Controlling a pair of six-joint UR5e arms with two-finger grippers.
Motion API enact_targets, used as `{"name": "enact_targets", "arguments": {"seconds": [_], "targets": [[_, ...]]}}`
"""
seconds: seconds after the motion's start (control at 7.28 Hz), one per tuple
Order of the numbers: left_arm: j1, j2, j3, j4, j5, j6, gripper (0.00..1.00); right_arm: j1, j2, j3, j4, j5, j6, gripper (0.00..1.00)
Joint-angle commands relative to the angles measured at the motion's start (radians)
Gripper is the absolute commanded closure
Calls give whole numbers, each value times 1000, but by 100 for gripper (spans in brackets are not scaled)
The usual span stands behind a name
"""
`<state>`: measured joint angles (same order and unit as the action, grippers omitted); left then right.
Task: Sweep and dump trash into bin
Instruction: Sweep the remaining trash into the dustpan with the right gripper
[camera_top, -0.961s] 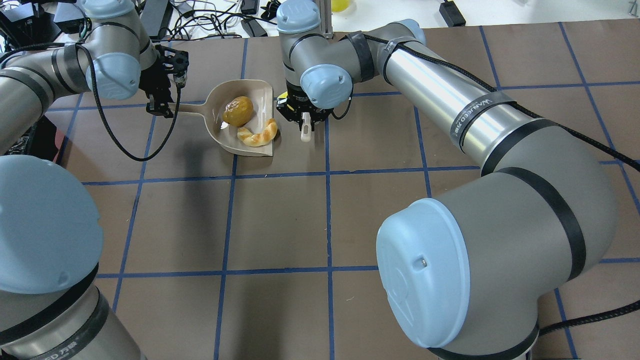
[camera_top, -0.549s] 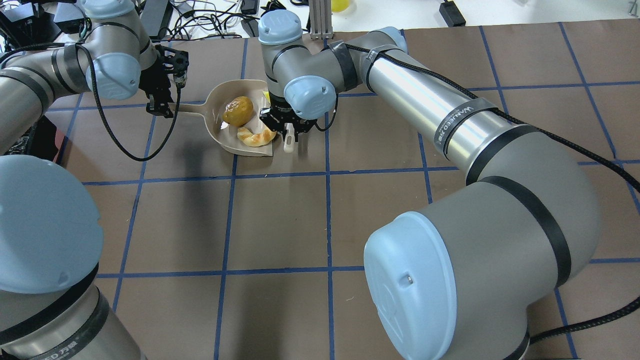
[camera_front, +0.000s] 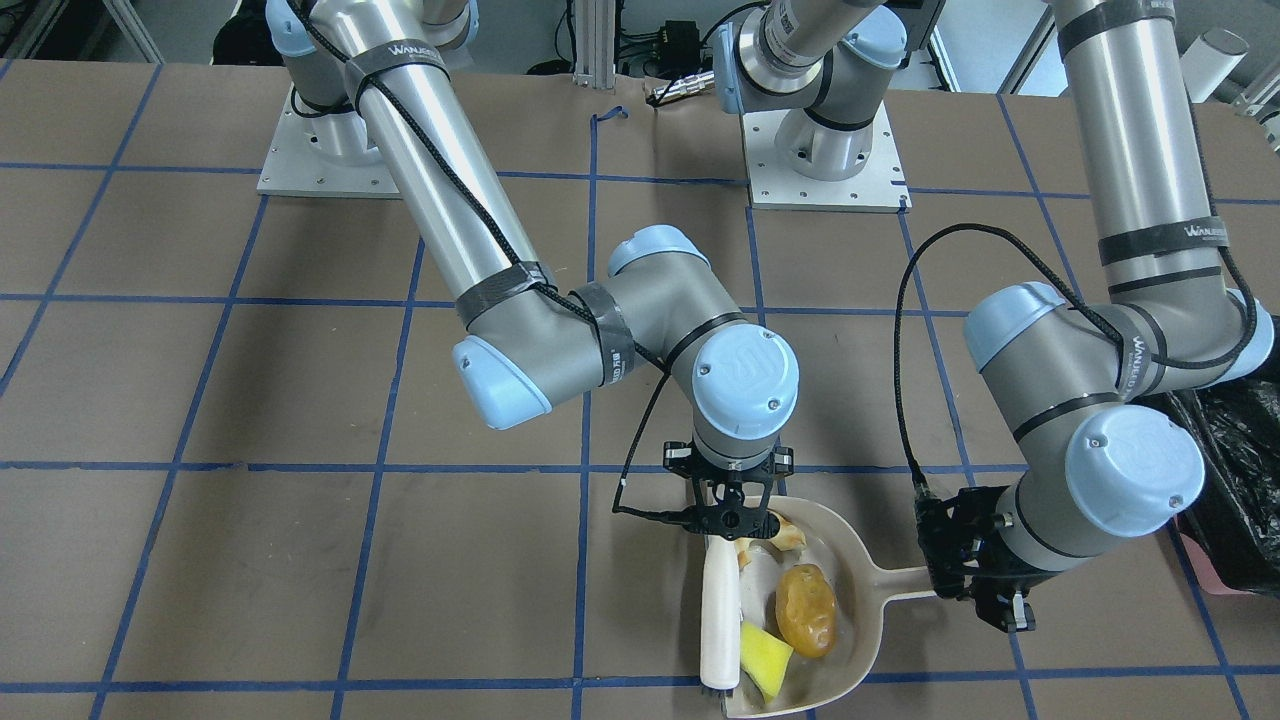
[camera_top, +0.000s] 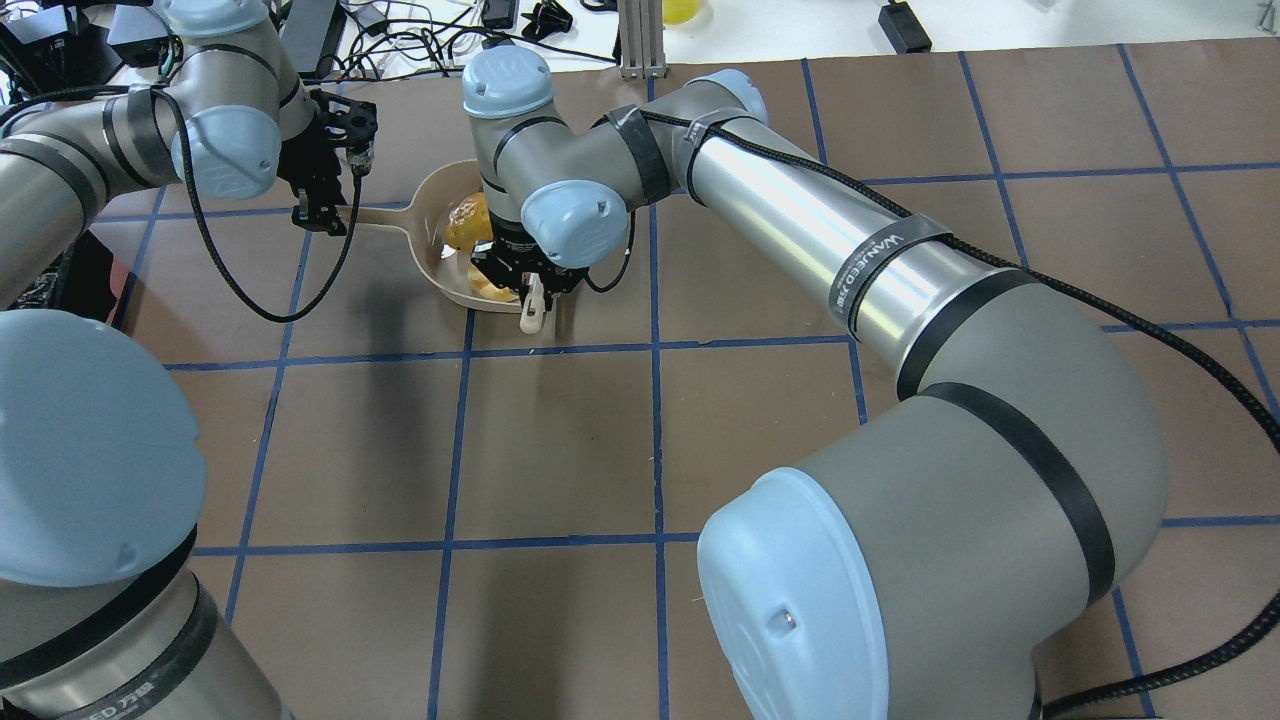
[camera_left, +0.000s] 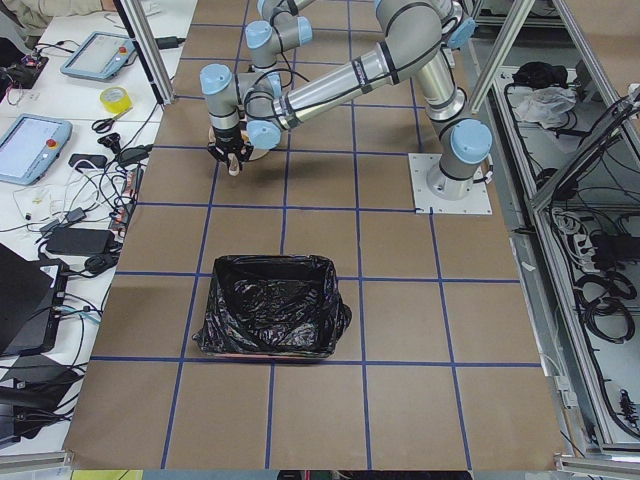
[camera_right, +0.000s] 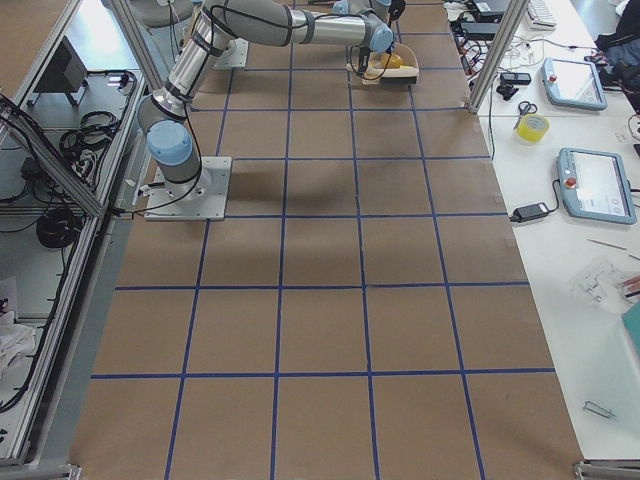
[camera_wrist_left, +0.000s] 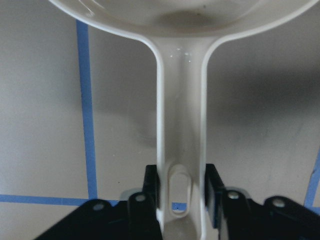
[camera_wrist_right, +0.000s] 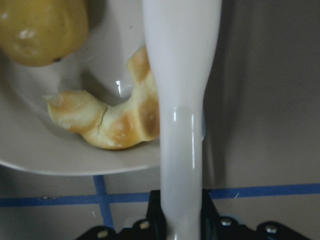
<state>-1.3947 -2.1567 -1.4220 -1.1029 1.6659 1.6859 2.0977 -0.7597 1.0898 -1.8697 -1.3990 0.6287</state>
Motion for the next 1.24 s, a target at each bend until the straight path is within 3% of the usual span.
{"name": "enact_targets", "arguments": {"seconds": [0.0, 0.82, 1.1], "targets": [[0, 0, 0, 2, -2, 0, 100, 28, -13, -13, 6, 25, 32, 100], [11, 0, -3, 5, -17, 6, 100, 5, -101, 106, 78, 3, 23, 100], [14, 1, 0, 5, -18, 9, 100, -77, -185, 108, 243, -50, -16, 100]]}}
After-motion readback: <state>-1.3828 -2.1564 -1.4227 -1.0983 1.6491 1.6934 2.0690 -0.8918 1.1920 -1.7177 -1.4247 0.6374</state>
